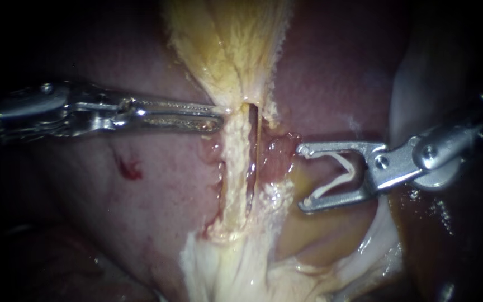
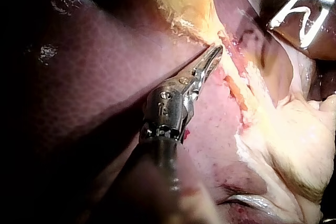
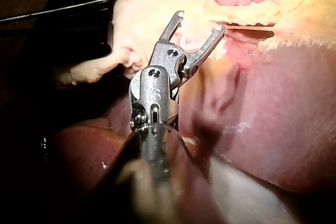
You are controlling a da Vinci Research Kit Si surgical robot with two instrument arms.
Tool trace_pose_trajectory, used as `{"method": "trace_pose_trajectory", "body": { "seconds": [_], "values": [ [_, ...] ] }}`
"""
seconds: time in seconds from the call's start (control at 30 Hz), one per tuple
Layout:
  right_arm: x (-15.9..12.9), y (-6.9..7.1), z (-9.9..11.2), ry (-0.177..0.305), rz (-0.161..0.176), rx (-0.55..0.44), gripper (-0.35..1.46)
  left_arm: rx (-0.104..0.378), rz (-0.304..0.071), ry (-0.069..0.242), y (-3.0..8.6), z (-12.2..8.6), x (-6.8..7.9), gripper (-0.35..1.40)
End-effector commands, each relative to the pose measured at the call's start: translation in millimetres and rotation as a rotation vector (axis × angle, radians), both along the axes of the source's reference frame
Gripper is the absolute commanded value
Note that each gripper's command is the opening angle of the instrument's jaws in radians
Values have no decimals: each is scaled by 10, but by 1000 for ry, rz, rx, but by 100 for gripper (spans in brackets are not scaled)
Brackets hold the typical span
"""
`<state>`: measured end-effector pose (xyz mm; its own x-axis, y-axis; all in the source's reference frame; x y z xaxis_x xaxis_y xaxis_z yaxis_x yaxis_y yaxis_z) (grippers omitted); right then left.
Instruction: Grabbing gallbladder
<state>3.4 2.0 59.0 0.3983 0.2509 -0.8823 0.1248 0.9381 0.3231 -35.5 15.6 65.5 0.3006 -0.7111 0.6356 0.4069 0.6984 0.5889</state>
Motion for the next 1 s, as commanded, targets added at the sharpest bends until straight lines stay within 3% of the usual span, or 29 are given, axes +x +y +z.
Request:
{"method": "trace_pose_trajectory", "body": {
  "seconds": [0.03,0.2,0.4,0.6,1.0],
  "values": [
    [0,0,0,0,0,0,50,7,-1,-3,1,-4,2,-35],
    [0,0,0,0,0,0,50,24,7,-13,10,-29,16,-35],
    [0,1,-1,0,0,0,50,32,-14,-2,25,-63,45,-35],
    [0,1,0,0,0,0,50,36,-48,-6,39,-81,66,-35],
    [0,1,0,0,1,0,50,35,-67,2,38,-80,66,-35]
  ]
}}
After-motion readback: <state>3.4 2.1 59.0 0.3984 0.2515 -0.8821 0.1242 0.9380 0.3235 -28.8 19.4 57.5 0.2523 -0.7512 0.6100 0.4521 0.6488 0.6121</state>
